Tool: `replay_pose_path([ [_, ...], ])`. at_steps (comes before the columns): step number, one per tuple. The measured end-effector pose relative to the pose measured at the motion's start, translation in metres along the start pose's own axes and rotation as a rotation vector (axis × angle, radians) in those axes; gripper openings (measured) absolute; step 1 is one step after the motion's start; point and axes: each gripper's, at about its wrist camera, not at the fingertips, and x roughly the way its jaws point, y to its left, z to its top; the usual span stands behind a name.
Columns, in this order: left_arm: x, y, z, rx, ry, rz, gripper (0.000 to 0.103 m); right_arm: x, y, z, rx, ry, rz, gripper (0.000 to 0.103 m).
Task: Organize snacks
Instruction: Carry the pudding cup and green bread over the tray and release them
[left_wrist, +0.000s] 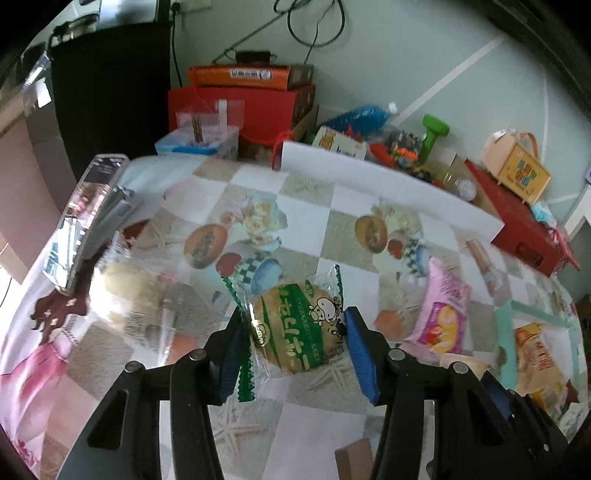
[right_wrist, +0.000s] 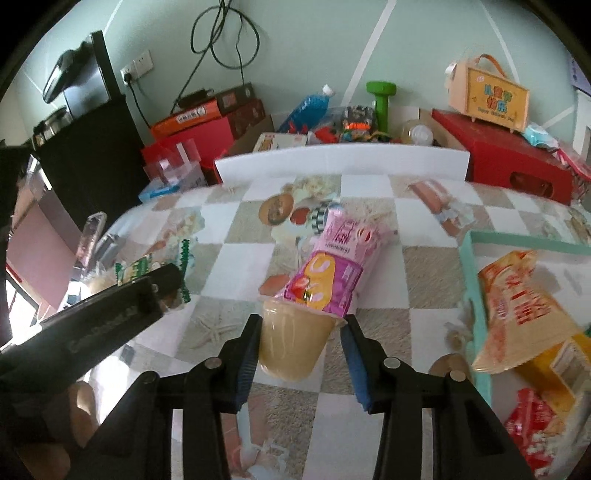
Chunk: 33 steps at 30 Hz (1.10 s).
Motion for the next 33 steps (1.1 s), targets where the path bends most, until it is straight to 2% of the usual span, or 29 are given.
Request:
replay_pose_path([
  [9, -0.031, -0.014, -0.002, 0.01, -0.04, -0.029, 0.054, -0.04, -0.008, 0.005, 0.002, -0.069, -0.001, 0.046],
  [21, -0.057, -0.046, -0.006, 0.065, -0.084, -0.073, 0.054, -0.081, -0.034, 0.006, 0.029, -0.145, -0.05, 0.046],
  [25, -0.066, -0.066, -0.006, 0.101, -0.107, -0.101, 0.054, -0.093, -0.057, 0.01, 0.068, -0.173, -0.102, 0.046],
  [33, -0.07, -0.116, -0.014, 0.193, -0.104, -0.19, 0.054, -0.115, -0.122, 0.01, 0.181, -0.2, -0.233, 0.046],
])
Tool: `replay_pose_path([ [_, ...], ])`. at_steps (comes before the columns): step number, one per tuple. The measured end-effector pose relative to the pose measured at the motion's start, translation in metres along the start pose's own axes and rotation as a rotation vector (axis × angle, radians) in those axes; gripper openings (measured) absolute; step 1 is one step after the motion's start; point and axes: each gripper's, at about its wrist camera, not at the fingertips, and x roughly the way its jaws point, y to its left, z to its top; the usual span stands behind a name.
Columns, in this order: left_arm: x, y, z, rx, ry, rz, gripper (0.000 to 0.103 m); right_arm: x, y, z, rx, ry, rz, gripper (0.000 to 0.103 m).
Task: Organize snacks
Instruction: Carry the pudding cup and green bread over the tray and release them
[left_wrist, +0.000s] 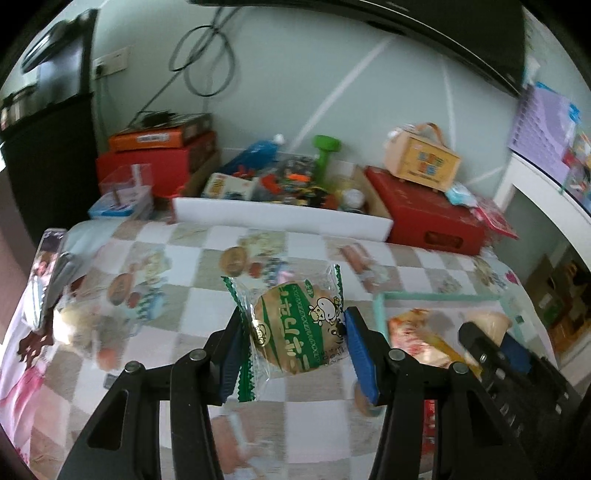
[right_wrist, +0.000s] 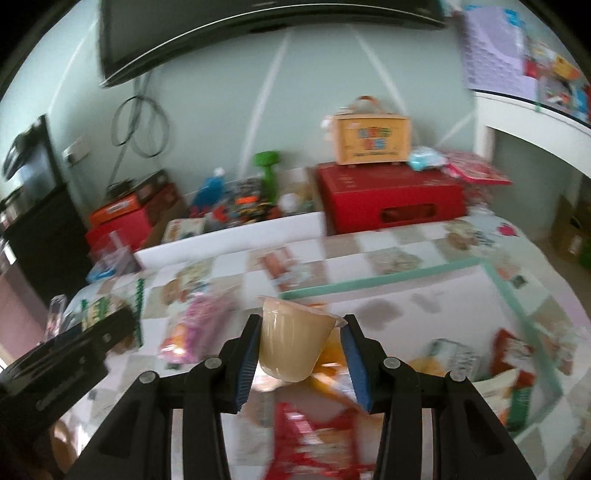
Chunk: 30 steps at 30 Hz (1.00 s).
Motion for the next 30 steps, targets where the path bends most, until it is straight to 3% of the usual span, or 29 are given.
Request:
replay_pose_path([
  [15, 0.012, -0.1, -0.012, 0.171, 0.034, -0.116, 0.054, -0.013, -0.112, 0.009, 0.148, -0.008, -0.171, 0.046],
  [23, 0.023, -0.146, -0.024, 0.257, 0.052, -0.149, 0.054, -0.007, -0.147, 0.004, 0.199, 0.019, -0.184, 0.046],
  [30, 0.042, -0.168, -0.034, 0.302, 0.073, -0.151, 0.054, 0.008, -0.151, -0.001, 0.192, 0.052, -0.161, 0.046],
])
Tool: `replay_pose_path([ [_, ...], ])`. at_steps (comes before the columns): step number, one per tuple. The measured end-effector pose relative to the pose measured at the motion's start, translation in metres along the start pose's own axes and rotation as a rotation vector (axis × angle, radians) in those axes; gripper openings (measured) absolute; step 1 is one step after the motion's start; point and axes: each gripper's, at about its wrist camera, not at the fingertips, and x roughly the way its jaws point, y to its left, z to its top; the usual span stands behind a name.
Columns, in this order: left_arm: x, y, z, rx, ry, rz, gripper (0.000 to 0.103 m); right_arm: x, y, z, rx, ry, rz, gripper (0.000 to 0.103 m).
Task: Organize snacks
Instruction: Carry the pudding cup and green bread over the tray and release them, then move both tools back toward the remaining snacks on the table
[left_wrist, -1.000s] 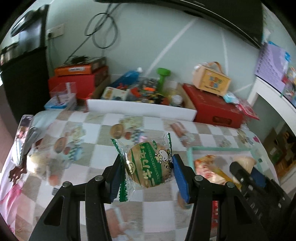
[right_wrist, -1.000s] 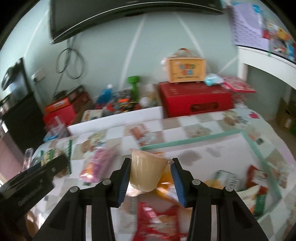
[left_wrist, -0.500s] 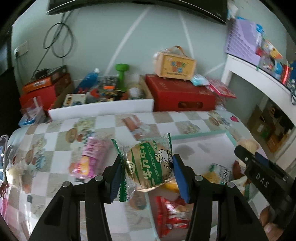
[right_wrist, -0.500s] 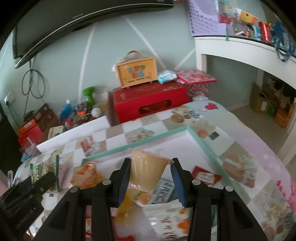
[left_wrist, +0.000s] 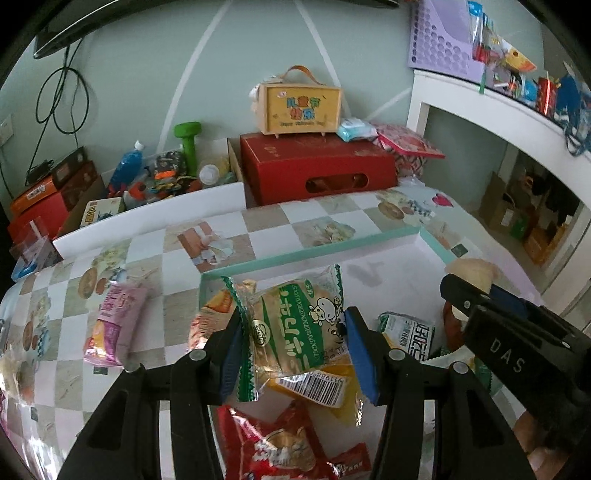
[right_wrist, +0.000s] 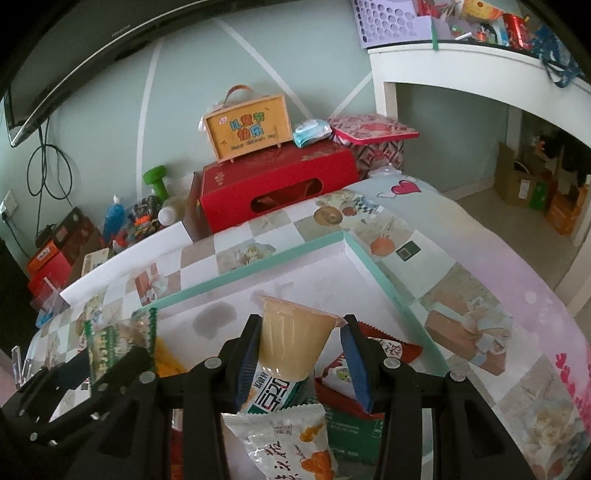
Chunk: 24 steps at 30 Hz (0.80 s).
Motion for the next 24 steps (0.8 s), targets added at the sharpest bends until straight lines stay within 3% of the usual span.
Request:
replay_pose_path([
  [10, 0.007, -0.004, -0.001, 0.016, 0.007, 0.011, 0.056, 0.007, 0.003, -0.002, -0.004, 0.02, 0.005, 0.046],
  [14, 0.003, 0.0, 0.001, 0.01, -0.005, 0.021, 0.069, 0.008, 0.004, -0.002, -0.005, 0.022, -0.003, 0.047],
  [20, 0.002, 0.01, 0.002, -0.014, 0.0, 0.039, 0.069, 0.009, 0.007, -0.003, -0.01, 0.022, -0.01, 0.048],
  [24, -0.001, 0.019, 0.003, -0.042, -0.005, 0.055, 0.069, 0.009, 0.01, -0.002, -0.021, 0.023, -0.021, 0.057],
])
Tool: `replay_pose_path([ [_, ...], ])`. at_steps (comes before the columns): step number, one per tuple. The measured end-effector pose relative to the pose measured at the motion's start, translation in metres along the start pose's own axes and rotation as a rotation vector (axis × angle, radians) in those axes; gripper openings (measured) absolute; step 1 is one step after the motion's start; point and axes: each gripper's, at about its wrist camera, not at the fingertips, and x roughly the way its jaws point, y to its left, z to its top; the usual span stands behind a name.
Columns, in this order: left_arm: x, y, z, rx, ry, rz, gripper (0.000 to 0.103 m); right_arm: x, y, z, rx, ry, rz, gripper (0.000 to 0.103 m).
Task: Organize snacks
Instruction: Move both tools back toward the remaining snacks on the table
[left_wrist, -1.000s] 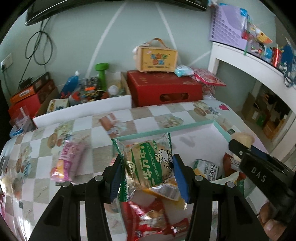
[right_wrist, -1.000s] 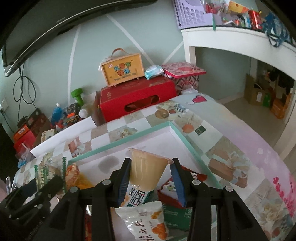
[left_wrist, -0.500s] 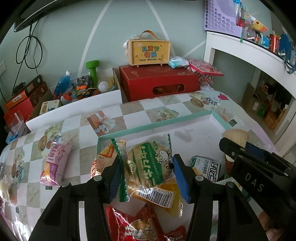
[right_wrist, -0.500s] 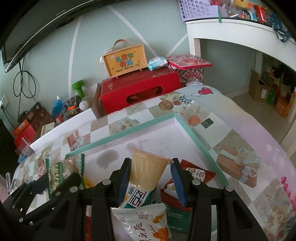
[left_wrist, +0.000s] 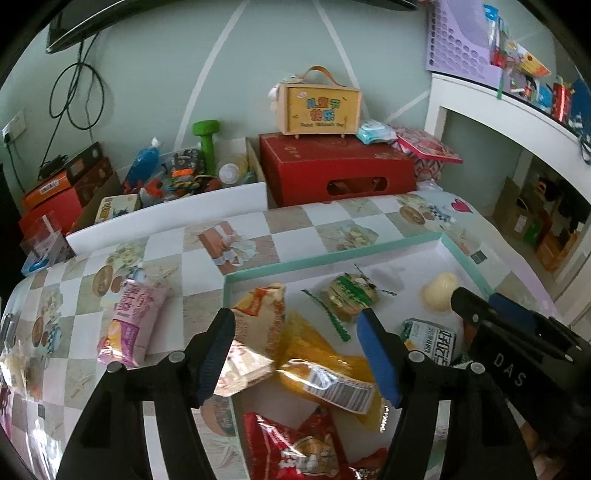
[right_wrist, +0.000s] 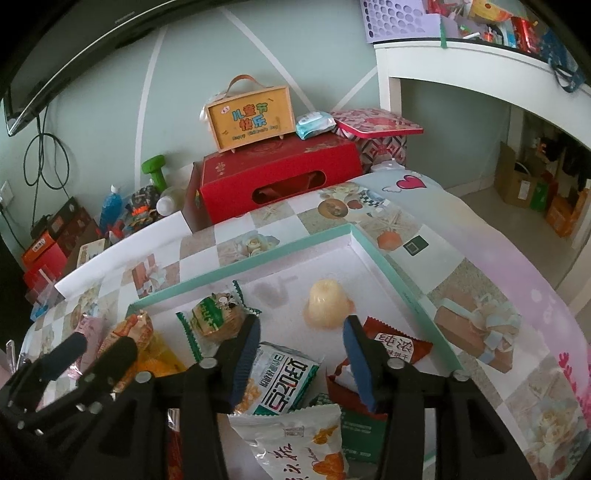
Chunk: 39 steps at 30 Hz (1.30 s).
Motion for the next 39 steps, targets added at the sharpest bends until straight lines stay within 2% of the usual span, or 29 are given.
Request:
replay_pose_path([
  [4, 0.001, 0.01, 0.0, -0.026, 0.007, 0.019, 0.07, -0.001, 0.004, 0.0, -0.01, -0.001, -0.007, 0.058],
  [5, 0.001, 0.013, 0.0, -0.031, 0.011, 0.028, 0.071, -0.001, 0.005, 0.0, -0.013, 0.0, -0.009, 0.063],
  [6, 0.002, 0.015, 0.0, -0.036, 0.016, 0.04, 0.073, -0.001, 0.005, 0.0, -0.014, -0.001, -0.011, 0.071],
  [7, 0.003, 0.017, 0.0, -0.04, 0.021, 0.052, 0.077, -0.001, 0.006, -0.001, -0.017, -0.002, -0.015, 0.074],
  [8, 0.003, 0.02, -0.001, -0.049, 0.027, 0.071, 0.086, -0.001, 0.007, -0.001, -0.021, -0.004, -0.017, 0.075],
  [11, 0.001, 0.029, -0.001, -0.072, 0.015, 0.099, 0.089, 0.0, 0.009, -0.001, -0.022, -0.002, -0.018, 0.082],
  [20, 0.003, 0.053, -0.004, -0.151, 0.019, 0.176, 0.095, 0.005, 0.019, -0.003, -0.053, 0.017, -0.008, 0.084],
  [22, 0.003, 0.059, -0.005, -0.17, 0.023, 0.187, 0.1, 0.006, 0.021, -0.004, -0.063, 0.017, -0.012, 0.086],
  [24, 0.004, 0.065, -0.006, -0.19, 0.023, 0.203, 0.102, 0.006, 0.024, -0.004, -0.07, 0.016, -0.021, 0.103],
  [36, 0.005, 0.101, -0.014, -0.29, 0.045, 0.228, 0.102, 0.006, 0.039, -0.006, -0.091, 0.008, -0.032, 0.103],
  [39, 0.004, 0.106, -0.014, -0.295, 0.052, 0.227, 0.102, 0.001, 0.044, -0.005, -0.079, -0.018, -0.026, 0.103],
])
